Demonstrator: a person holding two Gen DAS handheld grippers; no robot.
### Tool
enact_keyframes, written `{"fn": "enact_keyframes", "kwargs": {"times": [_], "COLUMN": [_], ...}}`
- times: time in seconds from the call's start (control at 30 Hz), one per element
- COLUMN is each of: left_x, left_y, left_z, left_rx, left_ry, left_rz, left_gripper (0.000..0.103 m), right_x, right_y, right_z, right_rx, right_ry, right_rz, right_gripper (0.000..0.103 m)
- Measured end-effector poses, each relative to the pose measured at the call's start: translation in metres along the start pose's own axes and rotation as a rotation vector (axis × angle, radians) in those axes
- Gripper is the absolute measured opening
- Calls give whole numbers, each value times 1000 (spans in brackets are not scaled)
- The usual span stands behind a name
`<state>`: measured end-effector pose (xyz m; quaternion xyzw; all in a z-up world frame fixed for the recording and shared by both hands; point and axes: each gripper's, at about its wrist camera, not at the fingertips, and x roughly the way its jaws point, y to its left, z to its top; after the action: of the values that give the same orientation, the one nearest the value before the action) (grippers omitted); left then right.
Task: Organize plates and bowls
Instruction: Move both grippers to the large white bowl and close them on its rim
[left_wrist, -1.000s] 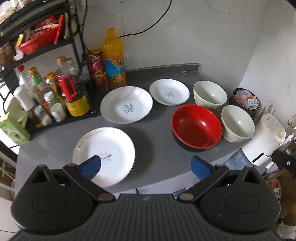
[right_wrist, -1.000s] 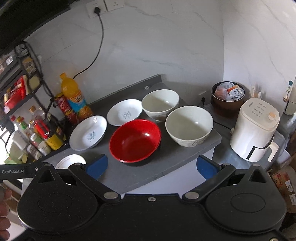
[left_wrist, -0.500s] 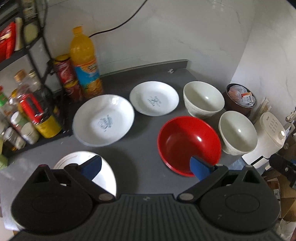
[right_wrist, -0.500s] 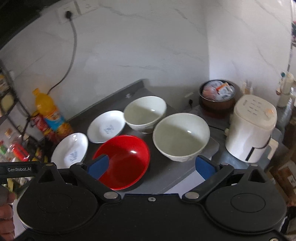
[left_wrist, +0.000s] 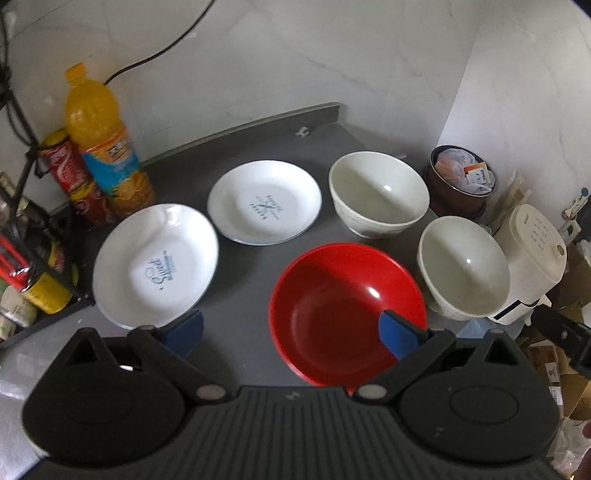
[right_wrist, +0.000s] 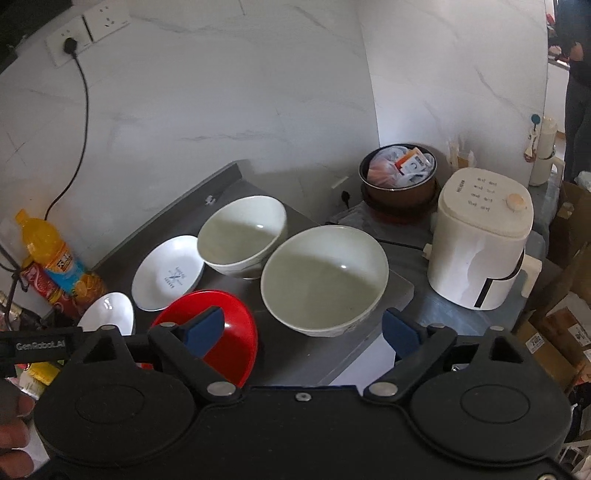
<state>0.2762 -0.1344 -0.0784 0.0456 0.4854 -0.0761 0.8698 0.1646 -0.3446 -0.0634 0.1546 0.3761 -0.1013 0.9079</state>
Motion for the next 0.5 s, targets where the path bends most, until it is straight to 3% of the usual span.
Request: {"fn": "enact_keyframes", "kwargs": {"times": [0.5], "left_x": [41], "left_y": [-67], "left_z": [35], "left_rx": [20], "left_ry": [13], "left_rz": [-35], "left_gripper": [100], "right_x": [37], "right_y": [-54], "right_z": [26], "right_rx": [31], "right_ry": [24], "right_rz": [-6], "right_gripper": [80]}}
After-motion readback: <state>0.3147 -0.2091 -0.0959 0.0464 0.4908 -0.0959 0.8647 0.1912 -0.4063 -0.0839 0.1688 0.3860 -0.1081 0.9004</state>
